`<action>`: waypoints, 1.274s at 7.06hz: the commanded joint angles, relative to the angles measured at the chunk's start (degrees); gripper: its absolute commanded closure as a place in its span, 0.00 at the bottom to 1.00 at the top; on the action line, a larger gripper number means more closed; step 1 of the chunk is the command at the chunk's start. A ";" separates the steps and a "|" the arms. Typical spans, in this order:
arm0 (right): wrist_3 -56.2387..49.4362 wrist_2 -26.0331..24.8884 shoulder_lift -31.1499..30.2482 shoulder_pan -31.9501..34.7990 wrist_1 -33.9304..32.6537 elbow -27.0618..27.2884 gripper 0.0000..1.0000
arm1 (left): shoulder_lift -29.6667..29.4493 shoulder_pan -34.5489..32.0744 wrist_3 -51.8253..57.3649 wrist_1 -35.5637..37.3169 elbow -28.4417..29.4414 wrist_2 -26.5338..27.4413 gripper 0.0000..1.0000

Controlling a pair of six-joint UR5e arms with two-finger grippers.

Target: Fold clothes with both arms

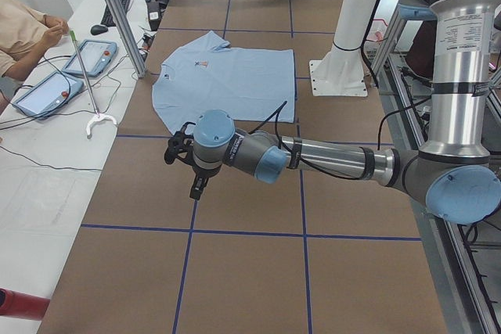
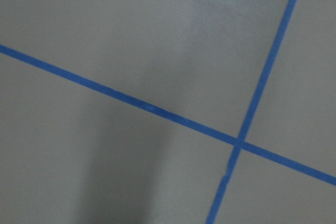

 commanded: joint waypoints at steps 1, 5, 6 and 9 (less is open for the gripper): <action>19.19 -0.79 5.38 -8.89 14.36 -4.79 0.00 | -0.45 1.26 -0.07 -0.91 -0.05 -0.07 0.00; 54.01 -17.63 21.38 -23.05 25.65 -15.18 0.00 | -0.72 3.55 -0.15 -3.37 -0.14 -0.07 0.00; 63.41 -19.58 23.23 -24.82 28.37 -15.37 0.00 | -0.72 3.55 -0.15 -3.37 0.21 -0.07 0.00; 83.00 -23.38 26.24 -27.30 35.16 -20.72 0.01 | -1.59 3.55 -0.15 -3.46 0.12 0.02 0.00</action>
